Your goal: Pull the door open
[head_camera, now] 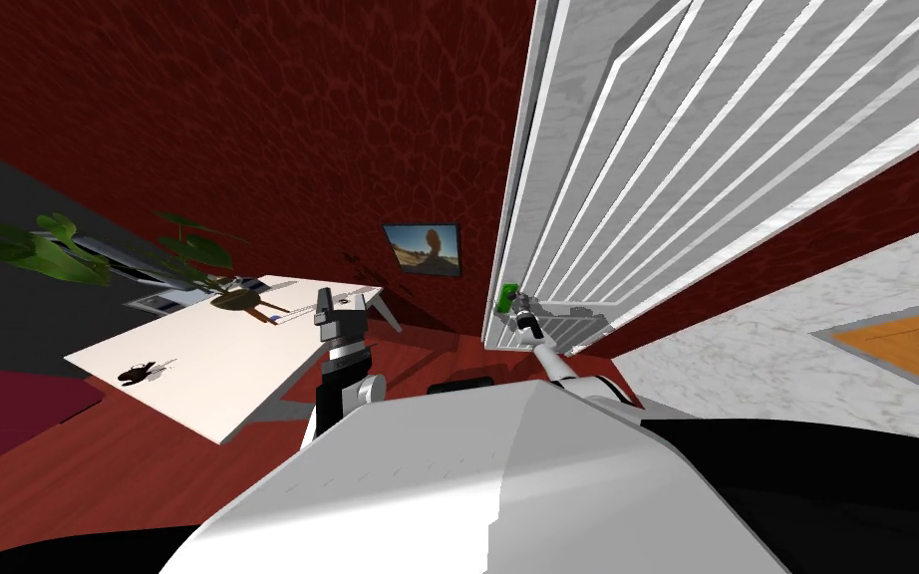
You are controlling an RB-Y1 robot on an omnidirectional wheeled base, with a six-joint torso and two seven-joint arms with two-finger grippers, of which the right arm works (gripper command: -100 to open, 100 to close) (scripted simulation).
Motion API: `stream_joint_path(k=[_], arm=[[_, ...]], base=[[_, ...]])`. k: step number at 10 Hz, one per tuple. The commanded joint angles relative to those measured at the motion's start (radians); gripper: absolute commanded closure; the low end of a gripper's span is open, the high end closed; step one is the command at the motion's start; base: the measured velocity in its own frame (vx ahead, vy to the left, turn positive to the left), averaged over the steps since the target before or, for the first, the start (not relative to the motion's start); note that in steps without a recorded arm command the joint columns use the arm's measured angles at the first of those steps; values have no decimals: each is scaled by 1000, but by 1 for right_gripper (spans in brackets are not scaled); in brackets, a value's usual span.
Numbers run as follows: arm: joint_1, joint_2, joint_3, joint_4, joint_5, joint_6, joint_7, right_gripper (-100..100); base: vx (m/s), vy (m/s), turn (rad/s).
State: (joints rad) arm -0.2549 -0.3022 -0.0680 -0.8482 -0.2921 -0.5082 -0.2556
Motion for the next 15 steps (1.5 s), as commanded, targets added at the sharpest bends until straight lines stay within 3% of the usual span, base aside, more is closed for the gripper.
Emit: stream_joint_path(k=[1,3,4,6,8,10,11,13,14,15], arm=[[-14,1,9,0,-14,-13,-36,100],[-15,-2,11,2,-75,-11,-99,100],[-15,-2,11,2,-75,-11,-113,100],[-16,-5,13,4,-135,-8,-177,100],[-16,-5,13,4,-135,-8,-191,100],[-17,-7,15,7,-192,-6,-257,100],[-17,-7,15,7,-192,-6,-265,100],[-18,-10,18,9,-249,-3,-328,100],[-18,-10,18,9,-249,-3,-339,100],[-19,-11,19,10,-276,-2,-373,100]], base=[[-44,-25,53],[-66,-38,162],[-58,-40,70],[-68,-33,151],[-44,-20,33],[-55,-27,132],[-60,-39,91],[-66,-36,119],[-64,-29,92],[-65,-21,138]])
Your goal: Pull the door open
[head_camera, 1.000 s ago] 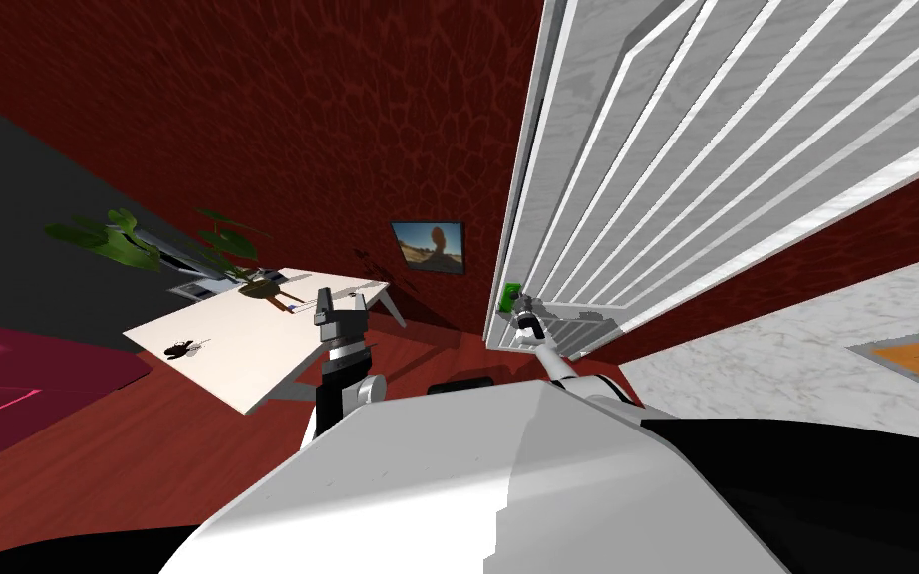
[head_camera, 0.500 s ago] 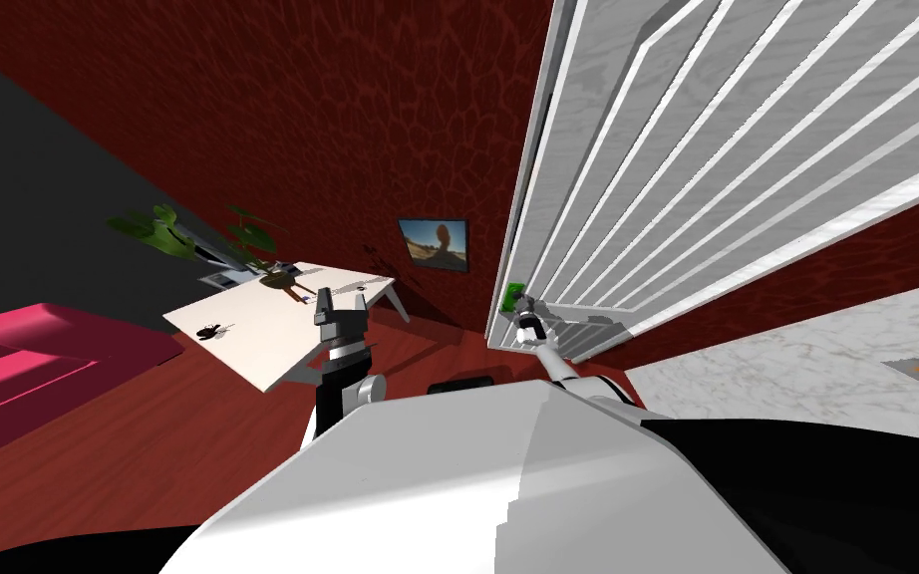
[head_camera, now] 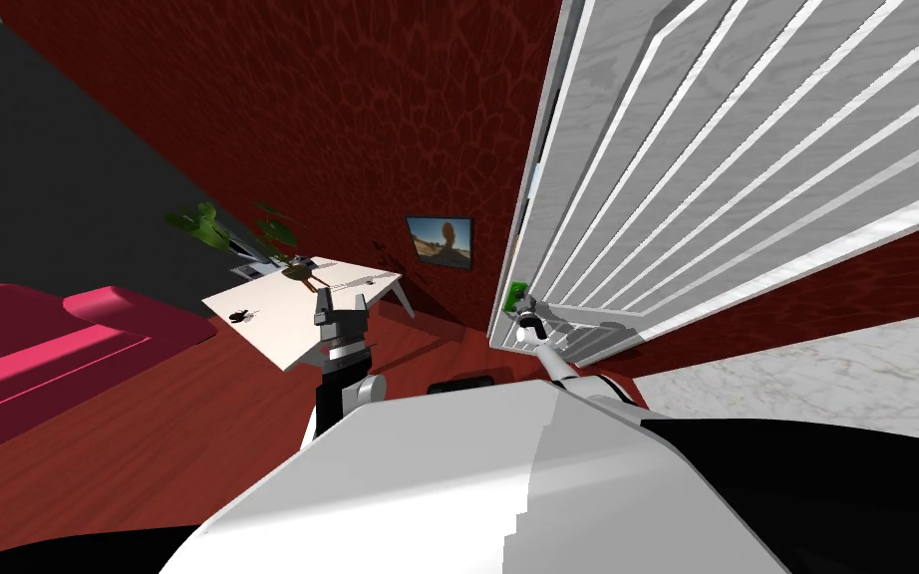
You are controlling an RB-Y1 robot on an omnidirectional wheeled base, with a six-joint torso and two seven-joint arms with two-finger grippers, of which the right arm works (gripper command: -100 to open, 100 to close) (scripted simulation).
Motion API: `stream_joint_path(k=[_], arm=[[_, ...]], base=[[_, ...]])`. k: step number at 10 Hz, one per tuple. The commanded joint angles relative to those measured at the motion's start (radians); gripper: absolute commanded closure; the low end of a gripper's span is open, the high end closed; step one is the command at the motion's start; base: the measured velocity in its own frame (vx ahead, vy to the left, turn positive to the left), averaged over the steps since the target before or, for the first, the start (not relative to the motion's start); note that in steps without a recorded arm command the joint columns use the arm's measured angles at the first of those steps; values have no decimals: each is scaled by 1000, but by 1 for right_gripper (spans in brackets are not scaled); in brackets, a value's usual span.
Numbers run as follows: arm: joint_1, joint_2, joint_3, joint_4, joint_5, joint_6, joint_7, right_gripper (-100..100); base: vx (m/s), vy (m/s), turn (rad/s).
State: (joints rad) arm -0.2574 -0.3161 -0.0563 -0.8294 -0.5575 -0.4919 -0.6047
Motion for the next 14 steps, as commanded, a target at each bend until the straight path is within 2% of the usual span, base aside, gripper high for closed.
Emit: stream_joint_path(k=[1,2,4,13,14], arm=[[1,15,2,-13,-27,4,-31,-100],[2,31,3,-26,-56,7,-63,-100],[3,50,5,-42,-91,12,-103,-100],[8,149,16,-124,-269,35,-305,-100],[8,155,16,-129,-280,37,-316,-100]], base=[[-93,-31,21],[-138,-26,-34],[-121,-18,-53],[-99,-12,28],[-126,-4,9]])
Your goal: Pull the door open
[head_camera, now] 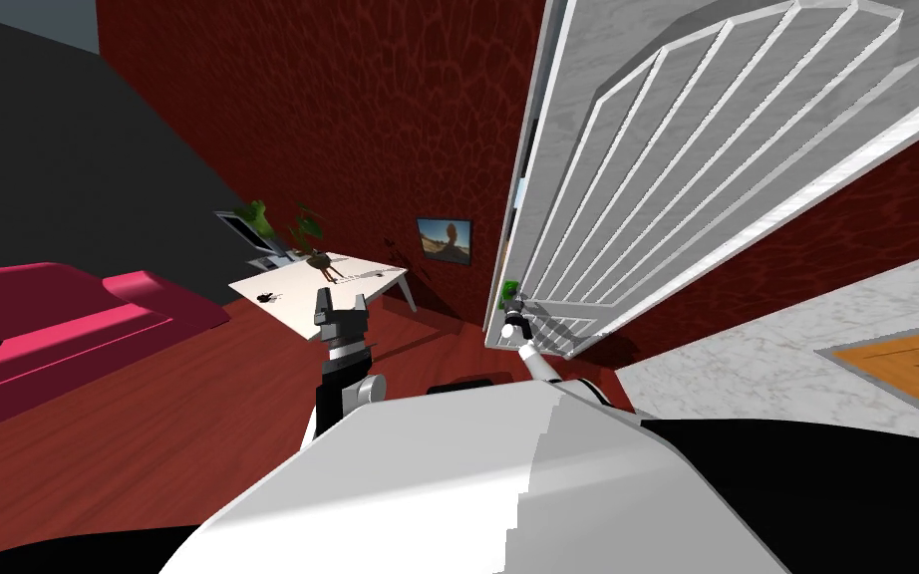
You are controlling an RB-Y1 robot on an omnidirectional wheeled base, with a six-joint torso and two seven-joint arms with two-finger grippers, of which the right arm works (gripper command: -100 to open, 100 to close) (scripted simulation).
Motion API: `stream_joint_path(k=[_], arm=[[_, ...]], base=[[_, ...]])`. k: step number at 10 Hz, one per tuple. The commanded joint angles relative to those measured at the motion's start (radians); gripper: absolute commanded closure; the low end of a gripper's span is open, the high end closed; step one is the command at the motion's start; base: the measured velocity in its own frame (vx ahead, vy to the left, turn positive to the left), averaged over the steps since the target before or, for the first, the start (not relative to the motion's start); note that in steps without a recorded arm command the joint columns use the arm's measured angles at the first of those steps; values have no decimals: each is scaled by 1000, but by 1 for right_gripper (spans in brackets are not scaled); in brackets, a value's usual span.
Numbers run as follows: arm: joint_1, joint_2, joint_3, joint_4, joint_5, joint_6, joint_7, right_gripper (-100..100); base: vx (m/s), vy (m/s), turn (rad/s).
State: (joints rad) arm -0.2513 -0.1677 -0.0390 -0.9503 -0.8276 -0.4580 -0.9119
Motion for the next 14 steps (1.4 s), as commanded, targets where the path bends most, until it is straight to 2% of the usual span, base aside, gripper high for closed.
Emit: stream_joint_path(k=[1,2,4,5,6,7,12,13,14], arm=[[0,0,0,0,0,0,0,-100],[10,-32,-9,3,-8,0,-29,-100],[20,-65,-19,7,-16,-1,-55,-100],[24,-78,-23,9,-18,-1,-66,-100],[19,-72,-19,12,-16,0,-58,-100],[19,-72,-19,12,-16,0,-58,100],[19,-72,-19,12,-16,0,-58,100],[29,-87,-1,7,-17,6,-83,100],[31,-92,4,4,-18,7,-90,100]], base=[[-57,0,0],[66,-23,172],[162,-42,139],[162,-50,104],[67,-26,19],[0,0,0],[-13,4,0],[-151,-25,186],[-195,-53,154]])
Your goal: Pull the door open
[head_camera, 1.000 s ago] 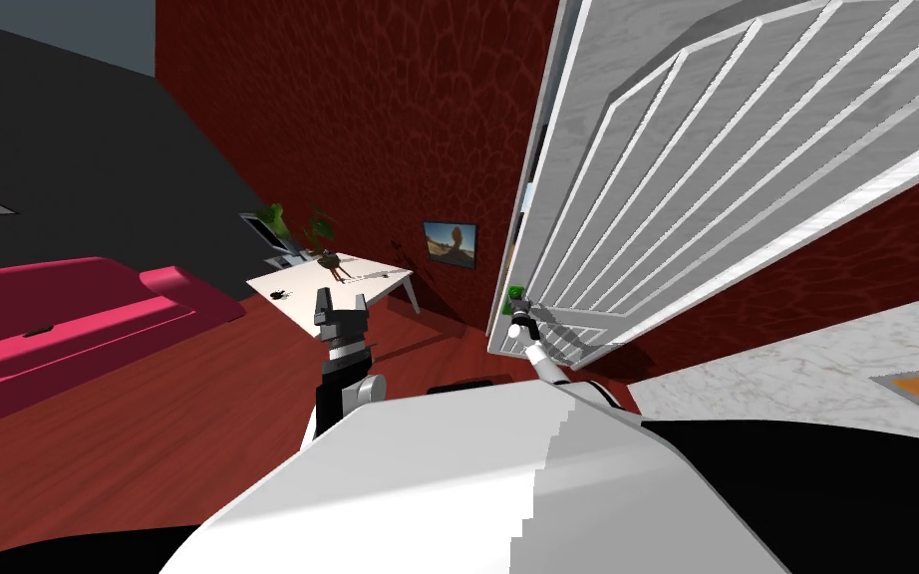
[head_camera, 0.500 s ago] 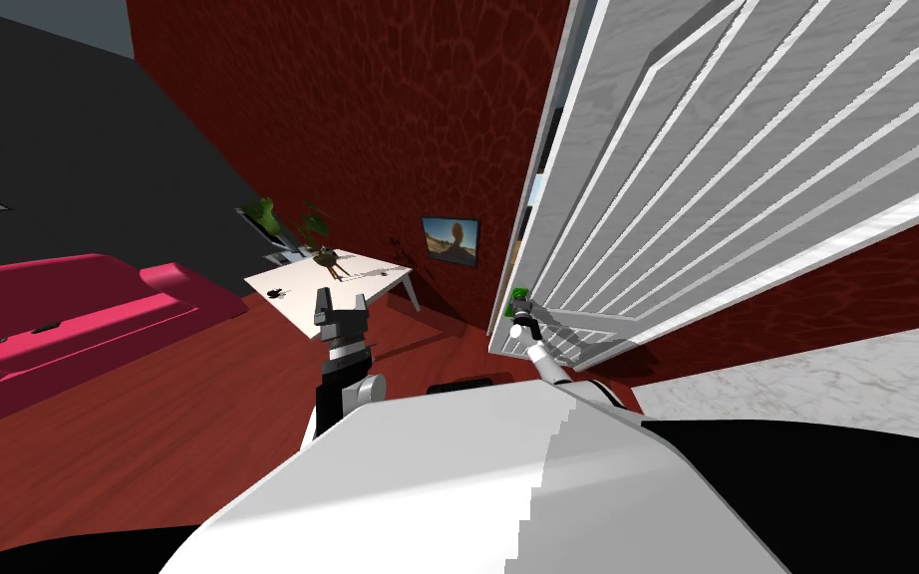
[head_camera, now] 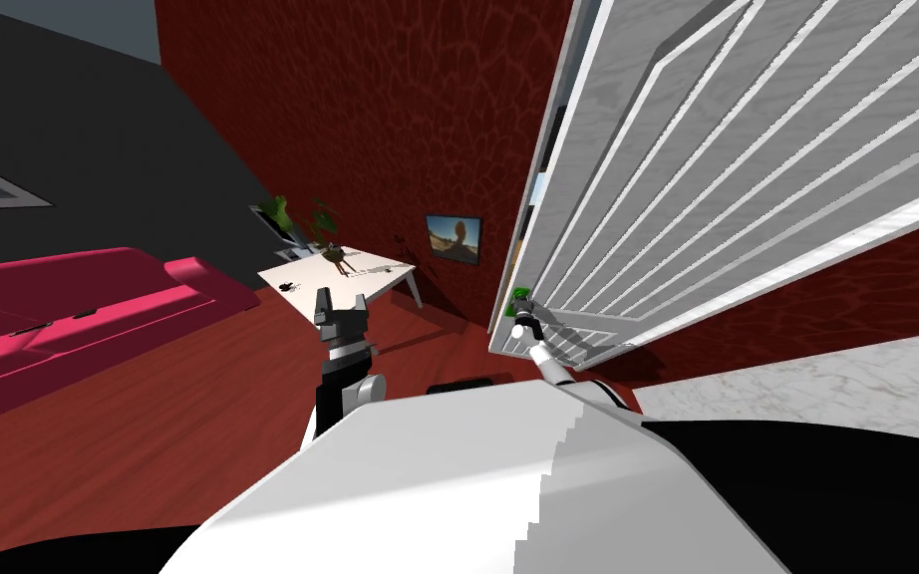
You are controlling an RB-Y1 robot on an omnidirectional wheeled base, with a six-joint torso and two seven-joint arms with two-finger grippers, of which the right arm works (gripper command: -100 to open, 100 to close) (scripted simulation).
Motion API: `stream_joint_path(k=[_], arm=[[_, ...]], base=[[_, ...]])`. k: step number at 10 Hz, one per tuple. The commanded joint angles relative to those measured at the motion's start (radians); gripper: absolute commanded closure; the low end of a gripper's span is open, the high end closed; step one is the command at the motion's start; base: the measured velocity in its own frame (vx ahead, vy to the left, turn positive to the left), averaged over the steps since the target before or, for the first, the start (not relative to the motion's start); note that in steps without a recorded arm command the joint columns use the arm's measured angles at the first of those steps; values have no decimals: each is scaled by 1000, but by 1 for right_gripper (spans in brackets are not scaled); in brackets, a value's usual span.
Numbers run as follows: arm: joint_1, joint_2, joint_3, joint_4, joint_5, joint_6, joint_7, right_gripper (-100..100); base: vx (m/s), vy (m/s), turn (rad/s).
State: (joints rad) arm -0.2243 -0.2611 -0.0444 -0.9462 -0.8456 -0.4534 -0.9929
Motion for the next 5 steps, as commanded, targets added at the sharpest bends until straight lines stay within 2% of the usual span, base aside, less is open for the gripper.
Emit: stream_joint_path(k=[1,5], arm=[[9,-9,21,-5,0,3,-25,100],[35,-60,74,-30,-4,8,-104,100]], base=[[-213,-79,127],[-230,-84,211]])
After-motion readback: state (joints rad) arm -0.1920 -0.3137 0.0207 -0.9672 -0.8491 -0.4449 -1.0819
